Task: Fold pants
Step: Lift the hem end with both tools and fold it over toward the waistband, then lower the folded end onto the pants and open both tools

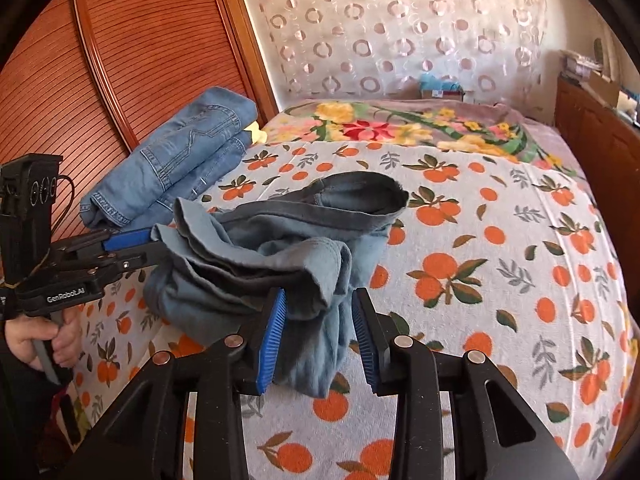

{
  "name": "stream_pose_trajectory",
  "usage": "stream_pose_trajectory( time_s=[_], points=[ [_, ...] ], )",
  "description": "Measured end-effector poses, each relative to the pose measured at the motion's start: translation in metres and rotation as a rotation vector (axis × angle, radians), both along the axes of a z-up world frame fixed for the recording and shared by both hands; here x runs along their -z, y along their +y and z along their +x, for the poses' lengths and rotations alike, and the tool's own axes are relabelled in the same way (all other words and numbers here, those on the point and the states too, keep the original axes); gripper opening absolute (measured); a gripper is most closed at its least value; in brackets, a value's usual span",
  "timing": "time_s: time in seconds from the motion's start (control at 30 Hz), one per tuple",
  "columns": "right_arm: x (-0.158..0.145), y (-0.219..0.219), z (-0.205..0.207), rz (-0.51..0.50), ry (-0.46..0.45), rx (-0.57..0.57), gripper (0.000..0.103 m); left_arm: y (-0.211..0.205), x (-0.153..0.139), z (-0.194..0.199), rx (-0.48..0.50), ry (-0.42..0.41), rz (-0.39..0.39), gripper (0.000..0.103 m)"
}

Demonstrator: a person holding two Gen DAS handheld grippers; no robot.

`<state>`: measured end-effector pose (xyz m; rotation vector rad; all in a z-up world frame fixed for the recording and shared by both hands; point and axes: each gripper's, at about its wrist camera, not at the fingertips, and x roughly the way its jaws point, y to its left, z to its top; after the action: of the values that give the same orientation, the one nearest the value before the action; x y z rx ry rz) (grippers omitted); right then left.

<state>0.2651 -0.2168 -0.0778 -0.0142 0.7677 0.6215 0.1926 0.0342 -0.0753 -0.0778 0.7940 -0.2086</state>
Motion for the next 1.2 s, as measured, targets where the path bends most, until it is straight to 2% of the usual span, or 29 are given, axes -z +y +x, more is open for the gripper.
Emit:
stream_pose_trajectory(
  time_s=[0.13,0.17,0.23,0.33,0.5,0.67,0.87,1.07,1.2],
  points=[
    [0.0,0.002,0.009,0.017,0.017,-0.006,0.035,0.001,0.0,0.008,0.011,-0.007,0.003,0.042],
    [-0.001,0.003,0.011,0.019,0.017,-0.007,0.035,0.0,-0.001,0.008,0.015,-0.015,0.009,0.037],
    [-0.001,0.006,0.014,0.018,0.019,-0.027,0.021,-0.001,-0.001,0.009,0.027,-0.018,0.016,0.025],
    [-0.003,0.007,0.02,0.0,0.01,-0.033,0.011,-0.002,0.0,0.011,0.039,-0.024,0.013,0.012],
    [-0.009,0.007,0.034,0.02,0.006,-0.036,0.008,-0.002,-0.007,0.014,0.036,-0.052,0.027,0.005],
    [-0.012,0.005,0.056,0.045,0.011,-0.011,0.007,0.006,-0.019,0.024,-0.015,-0.087,0.003,0.005],
    [-0.007,0.005,0.081,0.063,-0.001,0.046,0.006,0.01,-0.014,0.043,-0.051,-0.073,0.016,0.005],
    [-0.002,0.009,0.077,0.045,-0.018,0.016,0.007,0.004,-0.006,0.051,-0.051,-0.059,0.045,0.005],
    [-0.004,0.005,0.063,0.022,-0.052,0.009,0.028,0.004,-0.002,0.054,-0.052,-0.046,0.051,0.005]
  ],
)
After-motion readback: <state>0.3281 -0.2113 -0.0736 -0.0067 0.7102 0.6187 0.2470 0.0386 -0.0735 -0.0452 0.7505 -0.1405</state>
